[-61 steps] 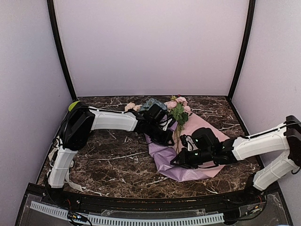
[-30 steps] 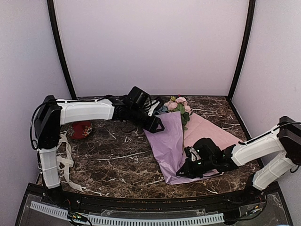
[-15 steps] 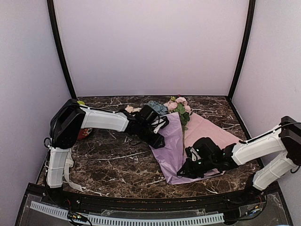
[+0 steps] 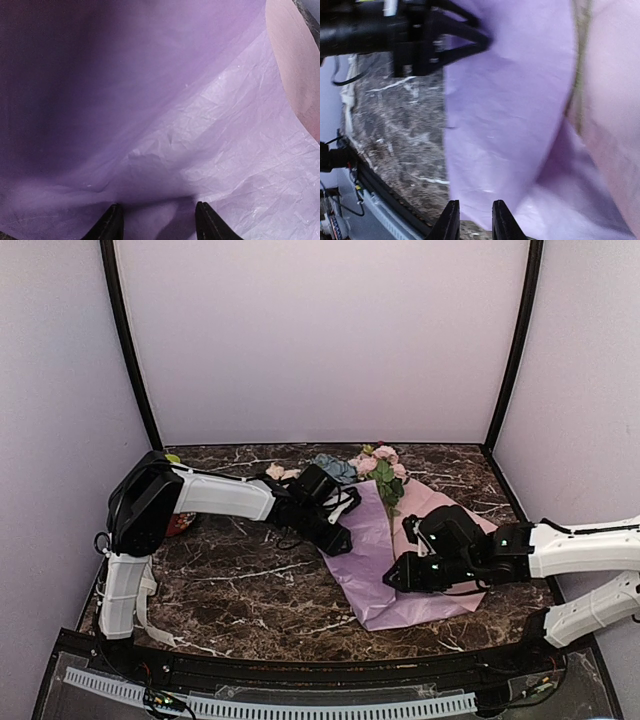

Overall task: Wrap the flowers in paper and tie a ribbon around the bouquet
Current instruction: Press the fold line of the 2/3-folded wrapping paper.

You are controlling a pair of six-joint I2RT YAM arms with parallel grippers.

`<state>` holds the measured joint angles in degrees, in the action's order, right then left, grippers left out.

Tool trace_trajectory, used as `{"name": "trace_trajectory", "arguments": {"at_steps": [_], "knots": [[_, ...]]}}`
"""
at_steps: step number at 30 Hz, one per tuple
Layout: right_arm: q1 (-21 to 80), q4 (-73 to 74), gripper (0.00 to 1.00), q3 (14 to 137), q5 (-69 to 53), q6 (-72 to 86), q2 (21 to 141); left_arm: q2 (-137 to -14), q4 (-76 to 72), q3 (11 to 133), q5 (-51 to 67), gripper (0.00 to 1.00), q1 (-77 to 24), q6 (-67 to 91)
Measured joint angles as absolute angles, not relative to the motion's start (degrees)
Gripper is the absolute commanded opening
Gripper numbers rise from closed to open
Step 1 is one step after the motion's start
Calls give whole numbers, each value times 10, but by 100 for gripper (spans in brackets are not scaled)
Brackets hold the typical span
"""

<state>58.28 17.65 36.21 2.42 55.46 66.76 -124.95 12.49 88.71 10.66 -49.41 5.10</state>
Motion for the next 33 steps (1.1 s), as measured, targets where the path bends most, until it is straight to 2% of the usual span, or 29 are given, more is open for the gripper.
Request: {"name": "trace_trajectory", "arguments": {"at_steps": [3, 8, 14, 24, 33], "knots": [[605, 129, 18, 400, -6, 500, 705, -1250, 123, 887, 107, 51, -494, 51], [624, 107, 14, 490, -41, 422, 847, -1252, 119, 887, 107, 51, -494, 51], [632, 101, 6, 469, -58, 391, 939, -1256, 112, 887, 107, 51, -494, 51], [697, 64, 5, 404, -70, 427, 909, -1261, 104, 887, 101, 51, -493, 46], [707, 181, 6, 420, -92, 413, 876, -1265, 101, 889, 101, 51, -488, 25]]}}
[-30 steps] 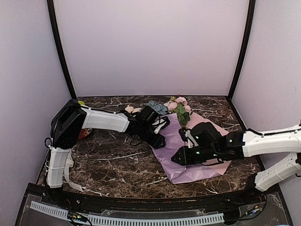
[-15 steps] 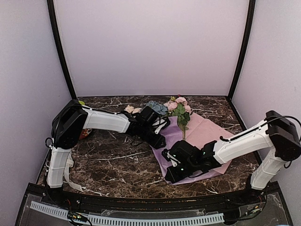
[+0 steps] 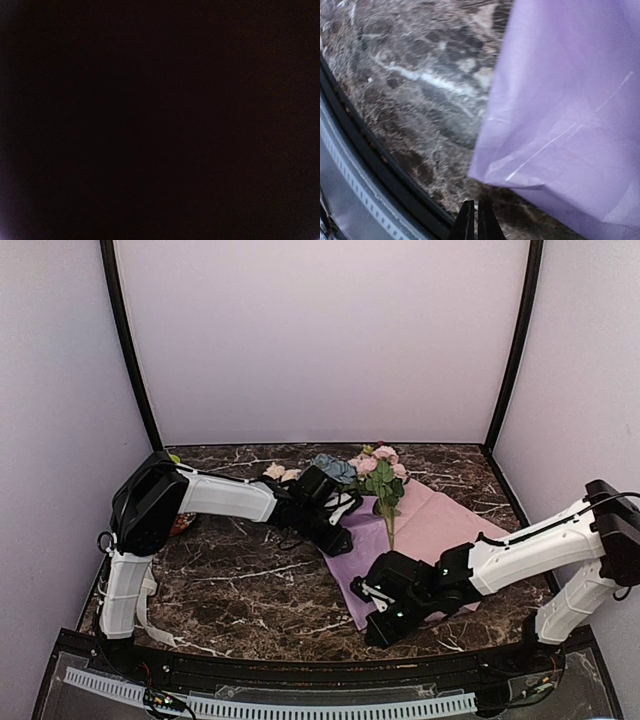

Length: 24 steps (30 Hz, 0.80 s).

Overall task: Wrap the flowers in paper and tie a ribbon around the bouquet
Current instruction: Press the fold line of the 2/3-folded wrapping paper.

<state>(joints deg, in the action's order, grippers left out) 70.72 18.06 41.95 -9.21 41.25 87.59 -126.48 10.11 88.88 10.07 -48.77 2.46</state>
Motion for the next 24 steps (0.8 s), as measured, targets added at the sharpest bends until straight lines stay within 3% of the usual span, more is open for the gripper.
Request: {"name": "trace_trajectory", "arguments": {"at_steps": [6, 11, 16, 24], "knots": [[702, 209, 8, 479, -163, 358, 823, -1265, 101, 889, 103, 51, -488, 21], [664, 191, 4, 507, -140, 353, 838, -1265, 101, 889, 106, 51, -487, 21], [600, 179, 2, 457, -77, 369, 880, -1265, 101, 889, 107, 51, -487, 21], [600, 89, 0, 373, -71, 411, 874, -1265, 98, 887, 110, 51, -481, 16]]}}
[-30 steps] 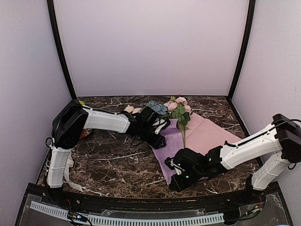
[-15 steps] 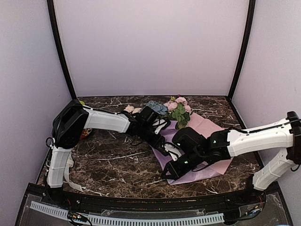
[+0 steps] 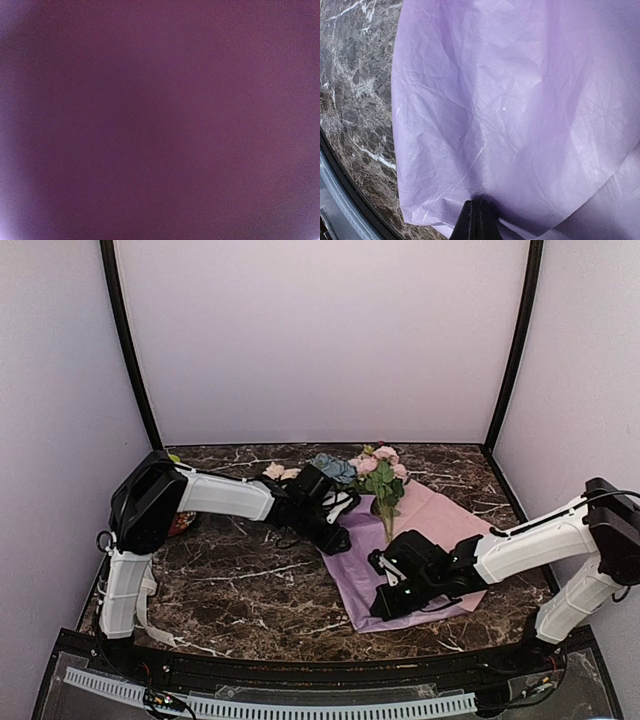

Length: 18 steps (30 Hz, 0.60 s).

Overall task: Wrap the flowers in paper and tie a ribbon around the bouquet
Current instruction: Press the fold line of the 2/3-folded wrapping paper.

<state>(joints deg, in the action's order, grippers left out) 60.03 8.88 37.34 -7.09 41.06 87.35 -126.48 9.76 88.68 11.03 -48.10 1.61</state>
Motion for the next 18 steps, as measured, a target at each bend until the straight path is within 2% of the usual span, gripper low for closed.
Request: {"name": "trace_trajectory", "arguments": {"at_steps": [5, 18], "knots": [[609, 45, 0, 361, -71, 426, 882, -1245, 81, 853, 114, 51, -455, 10], [622, 14, 0, 386, -77, 427, 919, -1223, 112, 848, 49, 52, -269, -3]]}}
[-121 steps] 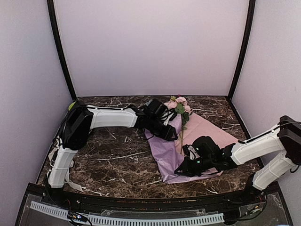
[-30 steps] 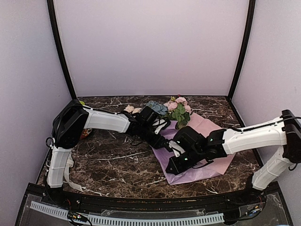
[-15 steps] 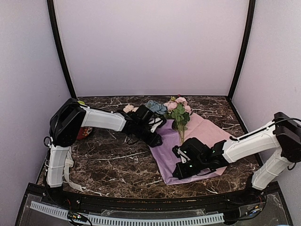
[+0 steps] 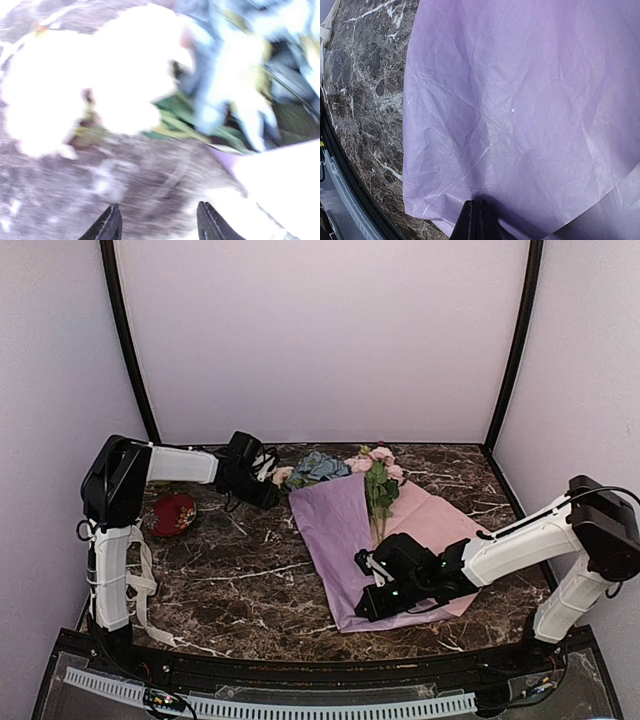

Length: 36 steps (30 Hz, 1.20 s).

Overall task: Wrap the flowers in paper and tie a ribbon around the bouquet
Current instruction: Press the fold line of the 2/3-folded wrapping paper.

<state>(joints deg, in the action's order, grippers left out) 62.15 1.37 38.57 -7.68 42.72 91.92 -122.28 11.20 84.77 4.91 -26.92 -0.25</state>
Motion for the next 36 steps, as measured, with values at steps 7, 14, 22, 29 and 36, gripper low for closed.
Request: {"name": "trace_trajectory", "arguments": {"at_steps": [7, 14, 22, 29, 36], "knots": [[622, 17, 0, 388, -77, 427, 919, -1222, 136, 883, 35, 41, -239, 2], [622, 17, 0, 396, -82, 427, 927, -1085, 93, 748, 89, 32, -379, -18], [622, 14, 0, 398, -90, 424, 932, -1075, 46, 686, 181, 27, -500, 13], [623, 11, 0, 397, -92, 423, 933, -1105, 48, 641, 127, 28, -493, 17], [623, 10, 0, 397, -91, 423, 933, -1065, 47, 594, 30, 29, -496, 15]]}}
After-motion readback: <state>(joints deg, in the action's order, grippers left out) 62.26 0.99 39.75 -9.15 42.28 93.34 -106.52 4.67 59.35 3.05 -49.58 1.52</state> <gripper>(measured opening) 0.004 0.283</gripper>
